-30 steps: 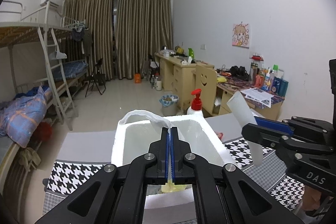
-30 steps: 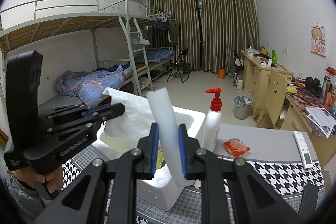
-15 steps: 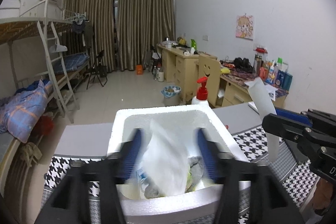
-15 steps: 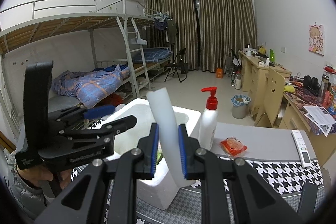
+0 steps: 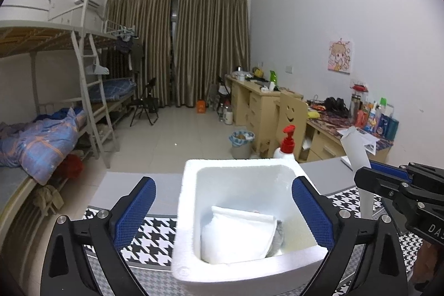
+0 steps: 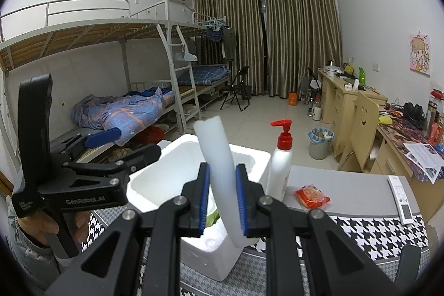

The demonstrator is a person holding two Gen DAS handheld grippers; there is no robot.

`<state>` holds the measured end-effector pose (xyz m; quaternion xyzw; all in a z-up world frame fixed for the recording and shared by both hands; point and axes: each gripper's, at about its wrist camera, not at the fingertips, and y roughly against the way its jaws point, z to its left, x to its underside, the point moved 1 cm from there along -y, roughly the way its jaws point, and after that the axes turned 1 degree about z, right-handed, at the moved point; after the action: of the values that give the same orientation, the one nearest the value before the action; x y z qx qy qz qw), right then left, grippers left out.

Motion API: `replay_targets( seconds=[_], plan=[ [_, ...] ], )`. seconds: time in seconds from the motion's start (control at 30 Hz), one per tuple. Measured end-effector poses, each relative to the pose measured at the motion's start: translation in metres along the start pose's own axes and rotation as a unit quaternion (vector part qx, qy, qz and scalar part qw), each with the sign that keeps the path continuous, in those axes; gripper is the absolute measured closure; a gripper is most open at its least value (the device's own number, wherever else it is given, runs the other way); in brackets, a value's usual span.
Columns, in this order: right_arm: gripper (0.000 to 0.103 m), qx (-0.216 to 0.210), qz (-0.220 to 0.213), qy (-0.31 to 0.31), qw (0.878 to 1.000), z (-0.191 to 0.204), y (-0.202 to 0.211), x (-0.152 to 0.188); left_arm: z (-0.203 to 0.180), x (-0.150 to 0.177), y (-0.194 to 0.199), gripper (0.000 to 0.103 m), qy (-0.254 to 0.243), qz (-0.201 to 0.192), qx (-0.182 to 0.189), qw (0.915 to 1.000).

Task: Organize soft objects
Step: 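Lower the foam roll into the foam box and open the right gripper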

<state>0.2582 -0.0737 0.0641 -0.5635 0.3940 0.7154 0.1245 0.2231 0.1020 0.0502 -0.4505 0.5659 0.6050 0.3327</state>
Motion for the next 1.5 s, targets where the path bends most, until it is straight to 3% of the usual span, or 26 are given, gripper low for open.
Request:
replay_targets(
  seconds=[0.97,1.5],
  plan=[
    [0.081,-0.03,0.015,0.024,0.999,0.03,-0.025,-0.007,0.044,0.008,0.044,0.001,0.023,-0.033,-0.066,0.997],
    [0.08,-0.023,0.033,0.025,0.999,0.036,-0.048,-0.011,0.06,0.018,0.056,0.001,0.031,-0.037,-0.077,0.9959]
  ],
)
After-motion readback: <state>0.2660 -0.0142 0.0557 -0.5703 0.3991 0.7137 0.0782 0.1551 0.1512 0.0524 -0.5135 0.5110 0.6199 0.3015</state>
